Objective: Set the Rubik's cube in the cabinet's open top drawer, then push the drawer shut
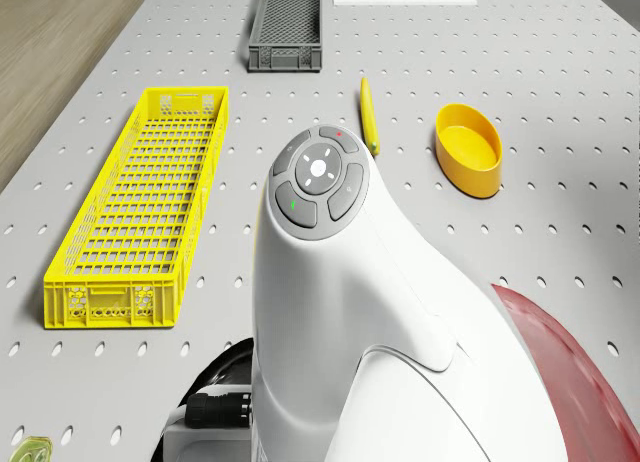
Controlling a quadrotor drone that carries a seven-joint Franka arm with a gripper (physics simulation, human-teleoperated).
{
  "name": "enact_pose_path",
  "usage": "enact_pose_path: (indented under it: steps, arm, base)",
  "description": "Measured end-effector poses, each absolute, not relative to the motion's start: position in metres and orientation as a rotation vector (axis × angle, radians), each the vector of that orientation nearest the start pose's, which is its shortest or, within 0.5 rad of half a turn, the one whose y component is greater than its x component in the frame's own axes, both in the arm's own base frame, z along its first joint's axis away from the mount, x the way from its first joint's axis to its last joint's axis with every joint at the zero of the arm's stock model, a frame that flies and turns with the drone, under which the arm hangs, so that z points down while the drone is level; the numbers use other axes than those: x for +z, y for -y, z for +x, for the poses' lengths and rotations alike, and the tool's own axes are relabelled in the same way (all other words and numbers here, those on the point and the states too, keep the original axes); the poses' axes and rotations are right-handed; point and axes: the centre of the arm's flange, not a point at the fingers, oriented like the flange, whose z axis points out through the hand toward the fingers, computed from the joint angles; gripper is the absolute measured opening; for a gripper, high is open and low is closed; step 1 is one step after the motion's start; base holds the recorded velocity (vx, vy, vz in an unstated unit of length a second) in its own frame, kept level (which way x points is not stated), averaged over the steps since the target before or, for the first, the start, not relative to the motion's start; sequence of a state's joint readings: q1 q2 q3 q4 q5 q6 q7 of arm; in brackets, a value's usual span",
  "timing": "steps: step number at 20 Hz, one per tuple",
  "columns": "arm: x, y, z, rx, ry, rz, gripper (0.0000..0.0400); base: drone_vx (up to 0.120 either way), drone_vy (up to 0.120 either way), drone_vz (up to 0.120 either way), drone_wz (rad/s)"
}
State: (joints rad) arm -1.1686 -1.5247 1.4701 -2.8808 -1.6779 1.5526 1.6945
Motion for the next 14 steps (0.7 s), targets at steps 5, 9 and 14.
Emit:
enact_pose_path:
  steps: [5,9,14]
  arm:
    - [0.4646,0.0,0.3067,0.785,0.002,0.001,0.0325]
    - [0.4646,0.0,0.3068,0.785,0.002,0.001,0.0325]
    - [0.4646,0.0,0.3068,0.785,0.002,0.001,0.0325]
  base:
    - [0.0,-0.12,0.12,0.0]
    - [0.0,-0.12,0.12,0.0]
    - [0.0,-0.12,0.12,0.0]
